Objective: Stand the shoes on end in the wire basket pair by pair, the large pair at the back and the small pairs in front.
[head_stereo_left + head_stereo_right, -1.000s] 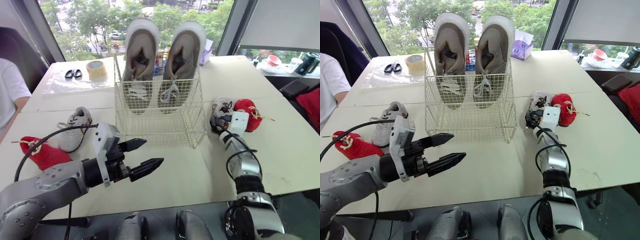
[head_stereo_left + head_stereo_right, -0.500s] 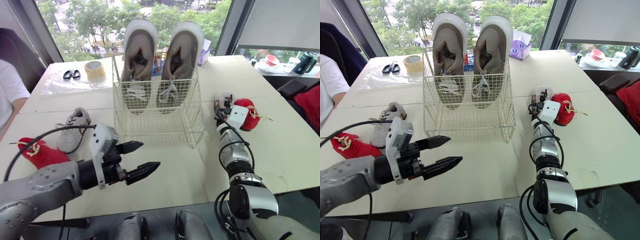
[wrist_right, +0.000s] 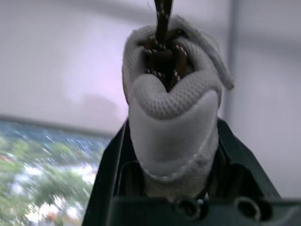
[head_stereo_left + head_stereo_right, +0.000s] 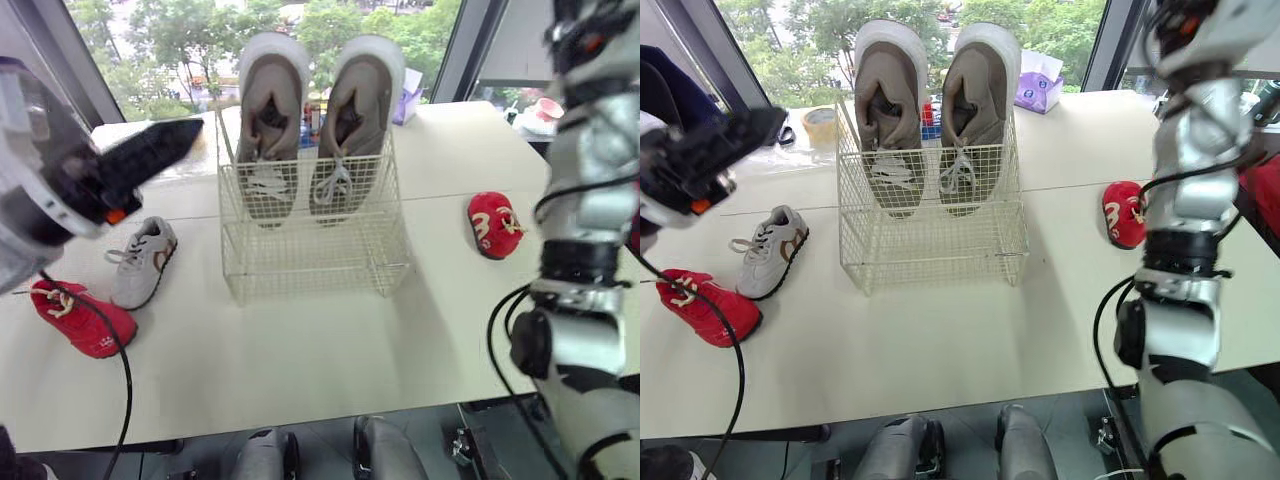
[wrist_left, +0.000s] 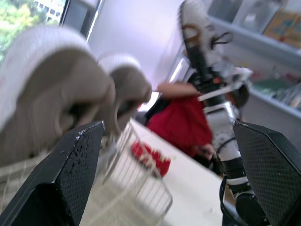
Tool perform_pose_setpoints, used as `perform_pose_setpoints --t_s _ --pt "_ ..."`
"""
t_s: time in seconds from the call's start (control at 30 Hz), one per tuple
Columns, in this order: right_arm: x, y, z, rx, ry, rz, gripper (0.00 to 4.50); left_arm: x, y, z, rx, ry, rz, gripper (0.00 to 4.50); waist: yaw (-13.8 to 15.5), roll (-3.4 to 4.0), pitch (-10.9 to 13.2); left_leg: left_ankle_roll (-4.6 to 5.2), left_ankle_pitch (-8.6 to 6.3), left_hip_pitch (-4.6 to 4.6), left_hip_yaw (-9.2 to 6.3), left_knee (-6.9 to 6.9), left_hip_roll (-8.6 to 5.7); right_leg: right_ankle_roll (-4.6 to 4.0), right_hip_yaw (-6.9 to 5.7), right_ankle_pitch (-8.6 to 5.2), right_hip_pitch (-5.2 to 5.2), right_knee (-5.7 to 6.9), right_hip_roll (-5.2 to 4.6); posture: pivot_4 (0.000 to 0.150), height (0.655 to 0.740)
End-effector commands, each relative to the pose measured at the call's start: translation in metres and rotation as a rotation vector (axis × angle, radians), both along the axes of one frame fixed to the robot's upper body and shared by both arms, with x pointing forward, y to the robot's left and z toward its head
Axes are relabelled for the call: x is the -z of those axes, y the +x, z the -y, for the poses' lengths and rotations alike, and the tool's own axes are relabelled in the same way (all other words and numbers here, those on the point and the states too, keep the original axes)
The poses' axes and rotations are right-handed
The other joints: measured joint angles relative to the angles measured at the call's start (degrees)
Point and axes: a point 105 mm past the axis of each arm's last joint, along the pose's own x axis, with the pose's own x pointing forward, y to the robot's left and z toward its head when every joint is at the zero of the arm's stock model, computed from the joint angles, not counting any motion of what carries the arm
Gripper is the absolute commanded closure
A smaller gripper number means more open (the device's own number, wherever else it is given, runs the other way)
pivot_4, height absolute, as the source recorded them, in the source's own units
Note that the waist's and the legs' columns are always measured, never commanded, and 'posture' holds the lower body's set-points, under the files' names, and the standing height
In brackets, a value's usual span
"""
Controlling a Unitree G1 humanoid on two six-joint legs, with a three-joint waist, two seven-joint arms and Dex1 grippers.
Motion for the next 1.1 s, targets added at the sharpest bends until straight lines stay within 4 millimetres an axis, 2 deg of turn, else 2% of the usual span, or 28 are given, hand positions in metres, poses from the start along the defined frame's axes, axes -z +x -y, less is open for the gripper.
perform_pose_setpoints --t_s 0.03,0.17,0.33,0.47,0.63,0.77,0.9,1.0,1.1 --pt "-0.008 -0.038 -0.054 -0.342 -0.308 -0.011 3.27 -0.016 0.0 -0.003 0.064 -0.021 0.025 0.0 -0.1 -0.01 0.0 0.0 0.0 0.03 0.02 -0.03 0.01 -0.01 0.0 0.0 0.0 0.0 0.0 0.15 0.74" --pt "0.003 -0.067 -0.085 -0.528 -0.587 -0.064 3.27 -0.024 0.005 -0.004 0.114 -0.003 0.031 0.0 0.1 -0.03 0.0 0.07 -0.03 -0.03 0.03 0.01 0.01 -0.01 0.01 0.0 -0.02 0.0 -0.03 0.15 0.74" --pt "0.026 -0.074 -0.099 -0.57 -0.818 -0.107 3.27 -0.029 0.003 0.001 0.216 0.05 -0.011 0.0 0.2 -0.26 0.1 0.08 -0.04 -0.09 0.02 0.02 0.0 -0.01 0.0 0.0 -0.04 -0.06 -0.07 0.15 0.74" --pt "0.035 -0.075 -0.106 -0.592 -0.894 -0.101 3.27 -0.026 0.005 0.008 0.27 0.128 -0.06 0.0 0.2 -0.32 0.1 0.08 -0.04 -0.11 0.02 0.03 -0.01 -0.01 0.01 0.0 -0.05 -0.06 -0.12 0.15 0.74" --pt "0.048 -0.069 -0.113 -0.6 -0.942 -0.107 3.27 -0.035 0.009 0.015 0.327 0.146 -0.046 0.0 0.1 -0.34 0.1 0.05 -0.03 -0.11 0.03 0.03 -0.03 0.0 0.0 0.0 -0.08 -0.02 -0.11 0.15 0.74" --pt "0.059 -0.064 -0.118 -0.583 -0.971 -0.106 3.27 -0.037 0.011 0.032 0.393 0.158 -0.039 0.0 0.2 -0.35 0.1 0.04 -0.02 -0.12 0.04 0.03 -0.02 0.0 0.01 0.0 -0.07 -0.01 -0.11 0.15 0.74" --pt "0.065 -0.066 -0.121 -0.593 -0.99 -0.097 3.27 -0.03 0.014 0.04 0.434 0.182 -0.056 0.0 0.1 -0.36 0.1 0.02 0.0 -0.12 0.04 0.03 -0.03 0.0 0.01 0.01 -0.07 0.08 -0.12 0.15 0.74" --pt "0.066 -0.068 -0.121 -0.588 -0.999 -0.094 3.28 -0.028 0.018 0.041 0.447 0.159 -0.075 0.91 0.0 -0.36 0.1 0.0 0.01 -0.13 0.04 0.03 -0.03 0.0 0.0 0.01 -0.08 0.1 -0.11 0.15 0.74" --pt "0.068 -0.069 -0.122 -0.588 -1.007 -0.096 3.28 -0.03 0.02 0.04 0.447 0.147 -0.074 2.4 0.0 -0.36 0.1 -0.02 0.02 -0.13 0.02 0.03 -0.02 0.0 0.0 0.01 -0.09 0.1 -0.11 0.15 0.74"
